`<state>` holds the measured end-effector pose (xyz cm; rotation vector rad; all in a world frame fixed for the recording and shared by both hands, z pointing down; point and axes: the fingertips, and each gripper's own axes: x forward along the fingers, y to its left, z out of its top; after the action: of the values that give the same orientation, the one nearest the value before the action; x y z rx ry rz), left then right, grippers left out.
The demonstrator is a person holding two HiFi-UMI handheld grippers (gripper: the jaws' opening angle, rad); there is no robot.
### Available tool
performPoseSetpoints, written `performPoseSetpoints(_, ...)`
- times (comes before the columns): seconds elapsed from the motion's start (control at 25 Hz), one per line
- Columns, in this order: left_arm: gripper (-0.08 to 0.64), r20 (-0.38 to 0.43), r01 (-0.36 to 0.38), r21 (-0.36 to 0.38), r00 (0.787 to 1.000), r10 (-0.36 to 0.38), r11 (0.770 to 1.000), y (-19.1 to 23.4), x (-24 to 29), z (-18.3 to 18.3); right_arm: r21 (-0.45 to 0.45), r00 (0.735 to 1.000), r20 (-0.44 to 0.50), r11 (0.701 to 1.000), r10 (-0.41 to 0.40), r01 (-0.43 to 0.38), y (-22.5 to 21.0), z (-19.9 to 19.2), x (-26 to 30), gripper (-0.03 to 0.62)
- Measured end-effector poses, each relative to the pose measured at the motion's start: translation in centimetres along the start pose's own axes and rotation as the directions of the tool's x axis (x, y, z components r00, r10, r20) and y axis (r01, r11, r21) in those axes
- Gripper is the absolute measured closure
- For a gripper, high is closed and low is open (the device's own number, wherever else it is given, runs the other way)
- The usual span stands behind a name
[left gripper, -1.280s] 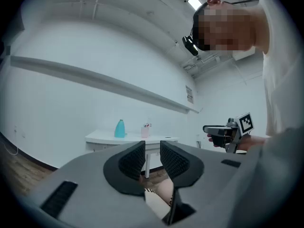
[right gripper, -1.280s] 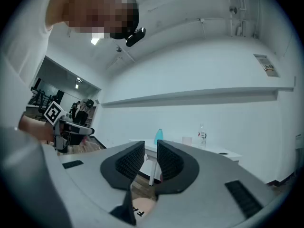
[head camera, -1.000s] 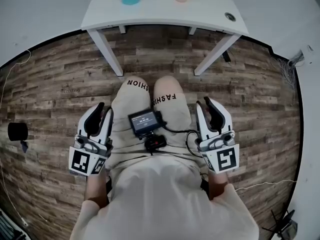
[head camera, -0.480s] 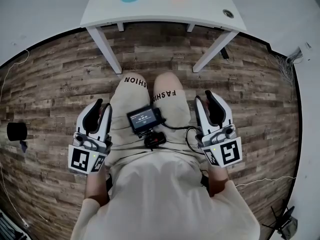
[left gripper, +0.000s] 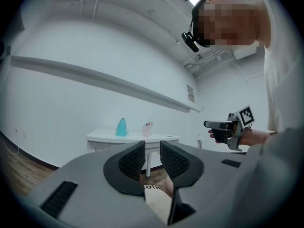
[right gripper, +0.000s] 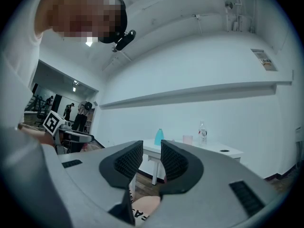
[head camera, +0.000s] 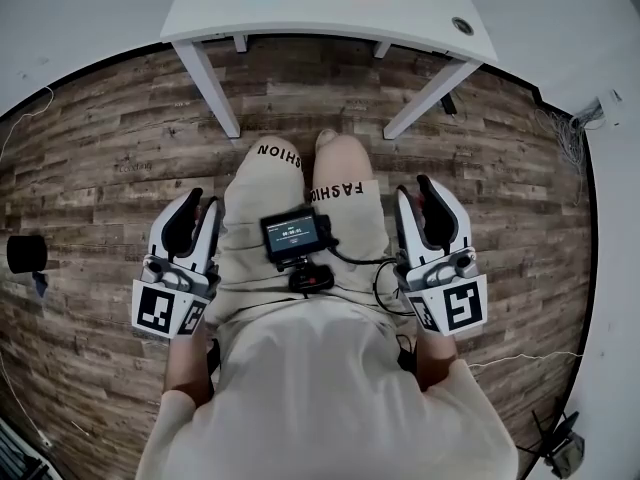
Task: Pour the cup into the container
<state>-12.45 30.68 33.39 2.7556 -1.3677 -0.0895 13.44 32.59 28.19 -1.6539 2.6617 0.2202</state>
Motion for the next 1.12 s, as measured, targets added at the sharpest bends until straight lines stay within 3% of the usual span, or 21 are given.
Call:
performPoseSetpoints(0.64,0.453,-0.054,0.050,0.020,0.997,-0.048,0.999,-0.6,6.1,-1.3,0.044,1.000,-0.017,0.999,0.008,-0.008,-3.0,-3.2,3.4,0.492)
performPoseSetpoints(1.12,0.453,-0.102,0.012,-0.023,0.995,-0.014,1.000,2.8,7.4,-4.7,0.045,0.997,-0.063,0.998,0.045,-0.042,-3.0,-6.0,7.4,0.492)
